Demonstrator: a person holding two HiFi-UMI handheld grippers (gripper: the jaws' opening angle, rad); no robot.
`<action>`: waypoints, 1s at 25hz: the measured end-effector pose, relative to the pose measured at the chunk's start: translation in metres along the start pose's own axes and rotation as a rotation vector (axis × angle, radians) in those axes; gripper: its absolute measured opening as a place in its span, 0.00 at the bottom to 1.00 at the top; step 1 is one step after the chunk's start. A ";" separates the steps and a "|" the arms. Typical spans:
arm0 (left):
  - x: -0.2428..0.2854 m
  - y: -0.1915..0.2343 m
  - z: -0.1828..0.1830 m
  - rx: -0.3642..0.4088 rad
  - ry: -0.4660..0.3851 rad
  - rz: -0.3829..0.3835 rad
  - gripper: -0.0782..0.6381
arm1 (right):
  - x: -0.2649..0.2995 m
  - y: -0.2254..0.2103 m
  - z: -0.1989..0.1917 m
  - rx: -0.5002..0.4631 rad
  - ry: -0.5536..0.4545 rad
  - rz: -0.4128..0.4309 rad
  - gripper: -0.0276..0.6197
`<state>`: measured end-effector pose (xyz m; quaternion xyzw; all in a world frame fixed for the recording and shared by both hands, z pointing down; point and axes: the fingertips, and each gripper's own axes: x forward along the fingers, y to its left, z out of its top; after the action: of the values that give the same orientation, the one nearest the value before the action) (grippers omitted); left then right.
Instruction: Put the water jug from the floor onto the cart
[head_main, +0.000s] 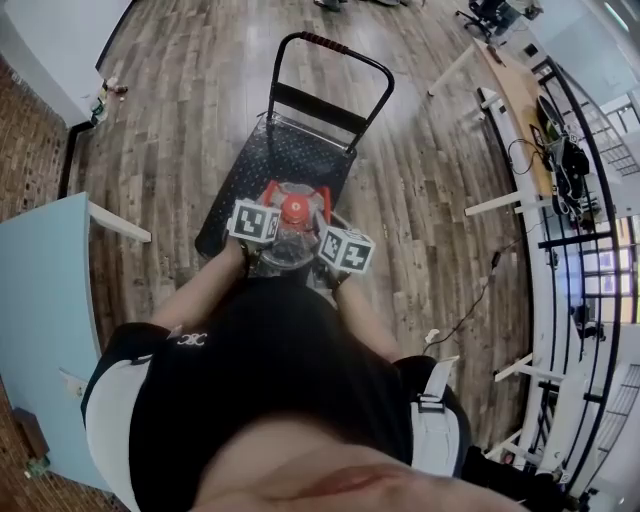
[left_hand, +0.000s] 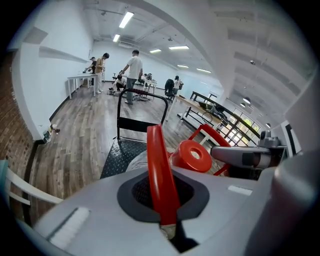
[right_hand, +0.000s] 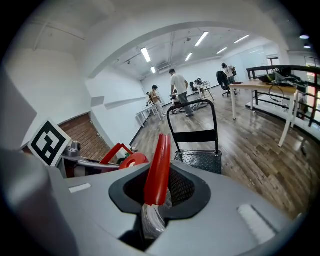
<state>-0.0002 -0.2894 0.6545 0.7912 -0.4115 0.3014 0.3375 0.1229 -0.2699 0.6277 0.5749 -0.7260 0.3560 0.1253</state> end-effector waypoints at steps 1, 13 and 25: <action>0.002 0.002 0.006 0.002 -0.002 -0.005 0.11 | 0.003 -0.001 0.004 0.002 -0.002 -0.008 0.17; 0.024 0.040 0.038 0.051 -0.031 -0.003 0.11 | 0.050 0.007 0.029 -0.040 0.003 -0.041 0.17; 0.063 0.039 0.040 -0.030 0.018 0.081 0.11 | 0.082 -0.025 0.034 -0.101 0.101 0.034 0.17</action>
<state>0.0044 -0.3662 0.6892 0.7658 -0.4446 0.3158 0.3407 0.1287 -0.3558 0.6615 0.5368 -0.7455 0.3494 0.1844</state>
